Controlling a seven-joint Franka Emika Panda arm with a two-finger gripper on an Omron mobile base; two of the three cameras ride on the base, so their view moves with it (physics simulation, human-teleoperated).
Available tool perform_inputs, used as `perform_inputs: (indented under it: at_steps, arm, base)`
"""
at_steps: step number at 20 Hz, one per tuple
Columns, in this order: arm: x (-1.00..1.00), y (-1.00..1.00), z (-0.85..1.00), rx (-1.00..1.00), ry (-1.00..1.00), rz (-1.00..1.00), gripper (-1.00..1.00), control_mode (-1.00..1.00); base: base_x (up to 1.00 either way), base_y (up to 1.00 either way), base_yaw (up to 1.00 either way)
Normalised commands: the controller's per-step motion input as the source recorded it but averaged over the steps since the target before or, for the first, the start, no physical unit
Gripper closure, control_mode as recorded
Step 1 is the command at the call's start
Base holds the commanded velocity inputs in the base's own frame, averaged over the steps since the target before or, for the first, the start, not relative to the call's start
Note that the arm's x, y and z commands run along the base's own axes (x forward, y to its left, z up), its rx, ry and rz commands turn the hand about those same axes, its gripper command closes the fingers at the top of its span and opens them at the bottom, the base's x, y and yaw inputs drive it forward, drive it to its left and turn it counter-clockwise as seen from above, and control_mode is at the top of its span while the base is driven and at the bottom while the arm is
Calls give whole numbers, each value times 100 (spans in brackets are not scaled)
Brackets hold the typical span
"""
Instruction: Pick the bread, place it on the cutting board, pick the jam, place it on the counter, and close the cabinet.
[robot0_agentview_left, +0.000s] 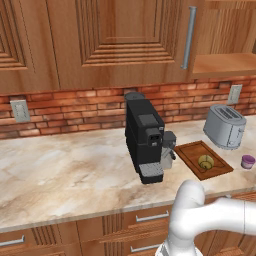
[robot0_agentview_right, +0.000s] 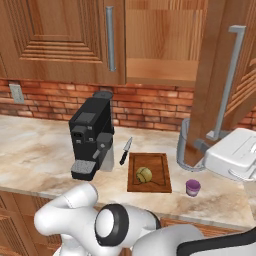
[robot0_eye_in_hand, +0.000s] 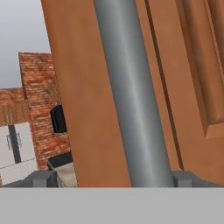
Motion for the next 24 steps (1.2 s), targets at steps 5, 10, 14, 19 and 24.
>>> perform_inputs:
  at_steps: [5, 10, 14, 19, 24]
  arm:
    - [1, 14, 0, 0, -4, -2, -100, -100]
    - [1, 16, 0, 0, -3, -2, -100, -100]
    - [4, 18, 0, 0, -3, -3, -100, -100]
    - [6, 23, 0, 0, -3, -4, -100, -100]
    - [9, 27, 0, 0, -3, -5, -100, -100]
  base:
    - [0, 0, 0]
    - [0, 0, 0]
    - [0, 0, 0]
    - [0, 0, 0]
    - [0, 0, 0]
